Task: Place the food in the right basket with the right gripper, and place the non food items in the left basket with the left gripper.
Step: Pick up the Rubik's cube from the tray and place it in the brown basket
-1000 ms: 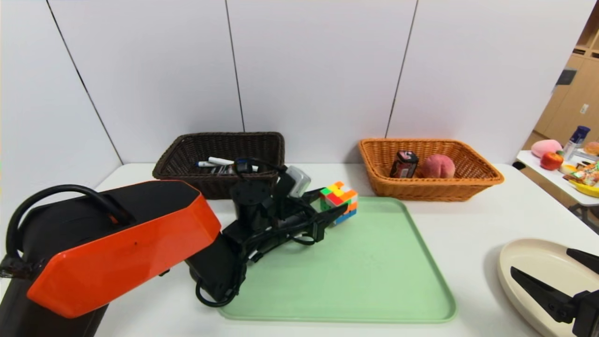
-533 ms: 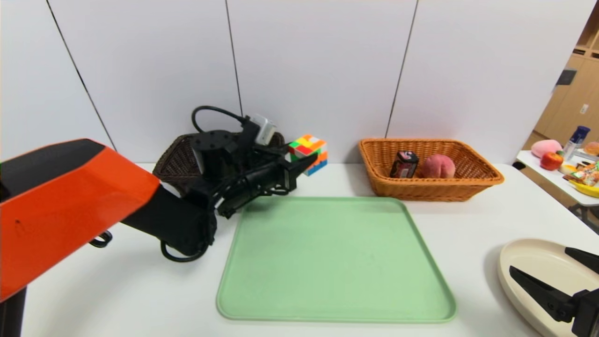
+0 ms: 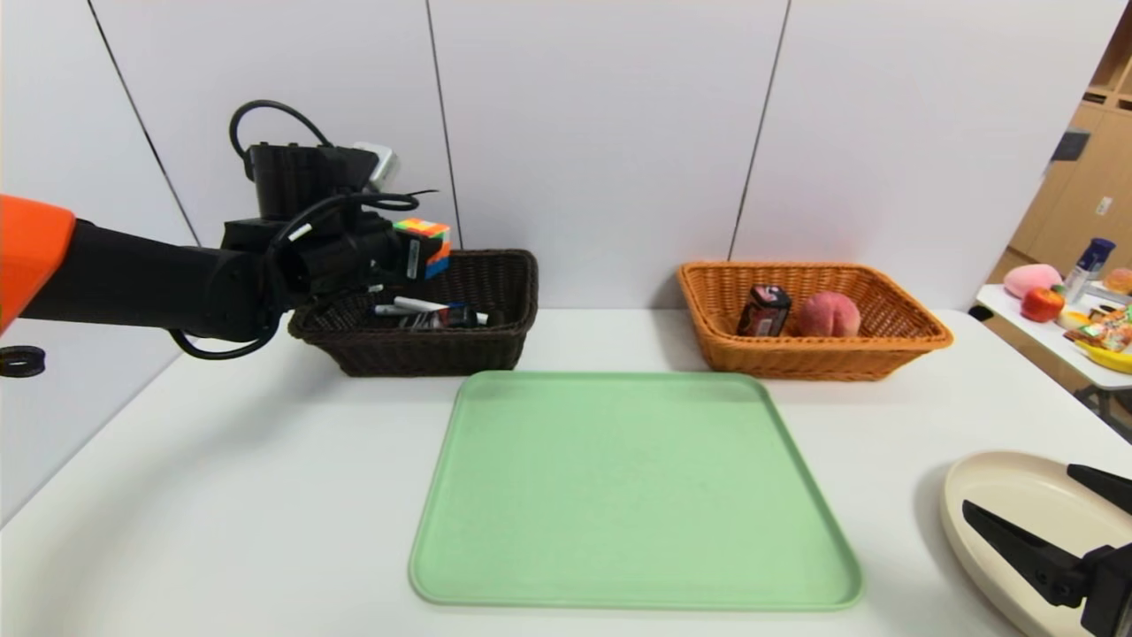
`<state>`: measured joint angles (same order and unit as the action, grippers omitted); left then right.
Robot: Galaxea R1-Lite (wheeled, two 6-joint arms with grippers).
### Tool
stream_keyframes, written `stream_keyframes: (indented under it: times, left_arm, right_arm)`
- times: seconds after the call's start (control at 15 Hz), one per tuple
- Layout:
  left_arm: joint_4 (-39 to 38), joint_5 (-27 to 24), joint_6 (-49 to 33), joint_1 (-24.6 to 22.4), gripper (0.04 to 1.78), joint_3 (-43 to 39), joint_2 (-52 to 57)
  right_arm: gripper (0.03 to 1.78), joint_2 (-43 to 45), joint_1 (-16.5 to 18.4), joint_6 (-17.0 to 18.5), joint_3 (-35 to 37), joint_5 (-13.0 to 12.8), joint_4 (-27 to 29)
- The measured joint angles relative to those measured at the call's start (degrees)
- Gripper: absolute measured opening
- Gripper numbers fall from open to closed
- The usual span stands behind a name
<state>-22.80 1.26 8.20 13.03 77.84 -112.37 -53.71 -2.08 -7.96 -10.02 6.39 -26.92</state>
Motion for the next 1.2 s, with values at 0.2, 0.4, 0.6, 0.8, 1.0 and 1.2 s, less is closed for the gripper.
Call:
stream_keyframes:
  times: [0.2,0.4,0.6,0.8,1.0,1.2]
  left_arm:
    - [3.3,1.9,0.0,-0.5,0.91,0.3,0.3]
    - [4.3,2.8,0.0,-0.5,0.91,0.3,-0.4]
    - [4.3,4.2,-0.2,-0.7,0.91,0.3,-1.8]
    - [4.3,4.6,-0.7,-1.0,0.91,0.1,-3.1]
    - [4.0,4.6,-1.0,-1.0,0.91,0.0,-4.2]
    - [4.1,4.7,-1.1,-1.0,0.91,0.1,-4.8]
  right_arm:
    - [1.71,0.1,0.0,-0.1,0.0,0.0,-0.1]
    - [1.71,0.2,0.0,0.0,0.2,0.0,0.0]
    - [1.71,0.2,0.0,0.0,0.3,0.0,0.0]
    - [1.71,0.2,0.0,-0.1,0.3,0.0,0.1]
    - [1.71,0.2,0.0,0.0,0.3,0.0,0.1]
    - [1.71,0.1,-0.1,0.0,0.3,0.0,0.1]
